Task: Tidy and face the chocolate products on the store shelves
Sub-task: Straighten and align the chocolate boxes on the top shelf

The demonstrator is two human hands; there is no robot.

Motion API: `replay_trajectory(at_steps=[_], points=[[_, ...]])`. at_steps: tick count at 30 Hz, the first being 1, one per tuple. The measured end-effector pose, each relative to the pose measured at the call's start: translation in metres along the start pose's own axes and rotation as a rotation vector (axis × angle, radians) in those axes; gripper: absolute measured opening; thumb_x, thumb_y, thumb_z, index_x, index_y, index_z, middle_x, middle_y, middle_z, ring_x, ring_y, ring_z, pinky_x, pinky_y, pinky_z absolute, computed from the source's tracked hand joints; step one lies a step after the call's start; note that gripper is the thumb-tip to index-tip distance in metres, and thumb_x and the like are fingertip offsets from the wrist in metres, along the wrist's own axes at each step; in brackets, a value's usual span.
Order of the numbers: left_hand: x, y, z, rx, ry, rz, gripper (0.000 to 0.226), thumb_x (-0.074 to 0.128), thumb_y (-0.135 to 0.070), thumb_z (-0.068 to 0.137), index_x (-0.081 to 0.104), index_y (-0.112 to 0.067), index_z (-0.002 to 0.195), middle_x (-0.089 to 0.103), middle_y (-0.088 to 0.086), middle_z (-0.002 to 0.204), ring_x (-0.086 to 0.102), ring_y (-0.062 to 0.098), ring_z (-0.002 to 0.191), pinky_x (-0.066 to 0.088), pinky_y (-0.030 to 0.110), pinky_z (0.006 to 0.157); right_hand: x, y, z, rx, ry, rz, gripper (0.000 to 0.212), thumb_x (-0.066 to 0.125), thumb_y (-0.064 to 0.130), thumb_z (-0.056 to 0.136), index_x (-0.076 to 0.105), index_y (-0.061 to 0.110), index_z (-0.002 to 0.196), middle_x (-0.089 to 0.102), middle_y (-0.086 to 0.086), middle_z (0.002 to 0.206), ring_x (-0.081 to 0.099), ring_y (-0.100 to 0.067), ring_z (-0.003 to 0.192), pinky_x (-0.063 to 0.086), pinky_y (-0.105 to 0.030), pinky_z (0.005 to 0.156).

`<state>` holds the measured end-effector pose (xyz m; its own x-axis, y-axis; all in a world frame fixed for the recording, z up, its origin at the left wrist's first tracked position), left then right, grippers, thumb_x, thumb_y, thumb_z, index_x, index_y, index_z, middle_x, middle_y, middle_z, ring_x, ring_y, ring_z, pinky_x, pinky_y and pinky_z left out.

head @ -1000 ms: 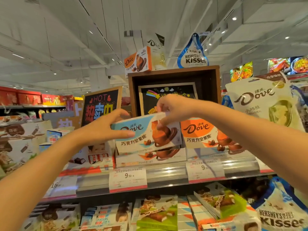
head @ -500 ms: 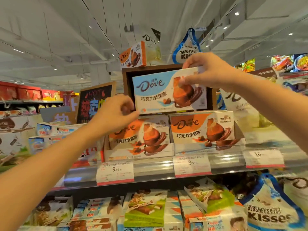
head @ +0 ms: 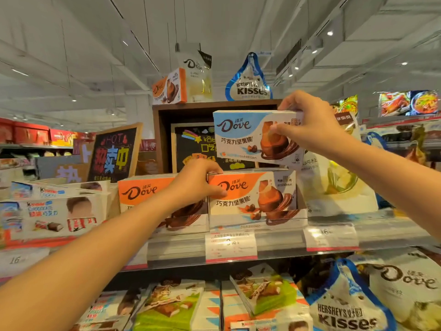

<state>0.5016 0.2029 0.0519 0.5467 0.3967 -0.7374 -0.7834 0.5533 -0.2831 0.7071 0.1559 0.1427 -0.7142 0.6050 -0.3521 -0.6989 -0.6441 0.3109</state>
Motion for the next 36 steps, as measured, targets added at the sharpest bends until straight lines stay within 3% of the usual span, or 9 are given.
replay_trajectory(at_steps=[4, 8, 12, 18, 21, 25, 28, 32, 36], points=[[-0.003, 0.0, 0.0, 0.003, 0.021, -0.029, 0.031, 0.082, -0.024, 0.068, 0.06, -0.021, 0.09, 0.062, -0.001, 0.099, 0.061, 0.014, 0.093, 0.054, 0.038, 0.082, -0.002, -0.003, 0.001, -0.001, -0.018, 0.03, 0.035, 0.077, 0.026, 0.074, 0.052, 0.025, 0.098, 0.059, 0.0, 0.1, 0.056, -0.016, 0.091, 0.048, -0.028, 0.072], [-0.016, -0.007, 0.002, -0.025, 0.013, -0.247, 0.029, 0.075, -0.012, 0.076, 0.051, -0.02, 0.091, 0.062, 0.008, 0.104, 0.064, 0.02, 0.094, 0.057, 0.038, 0.076, -0.006, -0.003, 0.008, 0.021, 0.007, 0.077, 0.034, 0.075, 0.025, 0.076, 0.052, 0.024, 0.102, 0.058, -0.002, 0.102, 0.056, -0.016, 0.084, 0.043, -0.014, 0.052], [-0.034, -0.027, 0.0, 0.03, -0.037, -0.431, 0.026, 0.067, 0.0, 0.081, 0.051, -0.008, 0.101, 0.062, 0.005, 0.096, 0.064, 0.016, 0.093, 0.058, 0.025, 0.068, -0.019, -0.002, 0.016, 0.062, 0.006, 0.157, 0.032, 0.073, 0.023, 0.078, 0.058, 0.023, 0.106, 0.059, -0.002, 0.101, 0.058, -0.014, 0.084, 0.046, -0.021, 0.059], [-0.083, -0.037, -0.011, 0.095, -0.163, -0.467, 0.024, 0.064, -0.004, 0.084, 0.051, -0.023, 0.092, 0.063, -0.002, 0.093, 0.067, 0.011, 0.087, 0.055, 0.022, 0.068, -0.032, -0.005, 0.024, 0.127, -0.049, 0.305, 0.034, 0.073, 0.019, 0.079, 0.059, 0.019, 0.11, 0.06, -0.003, 0.102, 0.063, -0.019, 0.087, 0.048, -0.024, 0.056], [-0.112, -0.019, -0.028, 0.053, -0.177, -0.45, 0.022, 0.061, -0.004, 0.085, 0.05, -0.022, 0.092, 0.062, 0.0, 0.092, 0.068, 0.007, 0.083, 0.055, 0.019, 0.066, -0.025, -0.008, 0.024, 0.176, 0.062, 0.261, 0.036, 0.073, 0.02, 0.079, 0.059, 0.018, 0.112, 0.06, -0.004, 0.107, 0.062, -0.023, 0.09, 0.052, -0.029, 0.064], [-0.146, 0.02, -0.06, -0.05, -0.267, -0.413, 0.026, 0.057, 0.001, 0.085, 0.05, -0.023, 0.087, 0.06, 0.002, 0.085, 0.065, 0.008, 0.072, 0.048, 0.012, 0.049, 0.0, -0.011, 0.011, 0.175, 0.328, 0.151, 0.03, 0.073, 0.017, 0.077, 0.065, 0.013, 0.105, 0.065, -0.007, 0.1, 0.063, -0.027, 0.092, 0.052, -0.032, 0.069], [-0.16, 0.045, -0.073, -0.146, -0.307, -0.377, 0.023, 0.056, 0.001, 0.086, 0.05, -0.021, 0.087, 0.061, 0.006, 0.086, 0.062, 0.016, 0.076, 0.044, 0.013, 0.039, 0.022, -0.012, -0.001, 0.175, 0.478, 0.083, 0.024, 0.073, 0.02, 0.077, 0.066, 0.018, 0.1, 0.064, 0.0, 0.095, 0.063, -0.017, 0.085, 0.05, -0.026, 0.058], [-0.164, 0.061, -0.081, -0.214, -0.321, -0.382, 0.02, 0.055, 0.001, 0.088, 0.05, -0.018, 0.086, 0.063, 0.009, 0.085, 0.064, 0.02, 0.075, 0.042, 0.012, 0.037, 0.044, -0.008, -0.004, 0.156, 0.548, 0.094, 0.019, 0.072, 0.019, 0.078, 0.065, 0.021, 0.095, 0.064, 0.002, 0.093, 0.061, -0.011, 0.08, 0.044, -0.013, 0.045], [-0.145, 0.073, -0.084, -0.232, -0.298, -0.428, 0.022, 0.054, 0.002, 0.088, 0.049, -0.02, 0.086, 0.063, 0.007, 0.082, 0.064, 0.016, 0.07, 0.042, 0.012, 0.04, 0.056, -0.017, -0.014, 0.188, 0.556, 0.116, 0.023, 0.073, 0.023, 0.078, 0.065, 0.025, 0.1, 0.066, 0.005, 0.092, 0.063, -0.01, 0.082, 0.051, -0.021, 0.057]])
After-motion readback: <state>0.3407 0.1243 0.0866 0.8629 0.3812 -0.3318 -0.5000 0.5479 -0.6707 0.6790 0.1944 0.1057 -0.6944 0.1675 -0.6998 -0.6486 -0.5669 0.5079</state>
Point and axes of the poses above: each hand's wrist, its own z-axis towards the middle knuckle, its own x-axis out of the palm, y = z × x, the point moved 9 cm from there along z, towards the middle knuckle
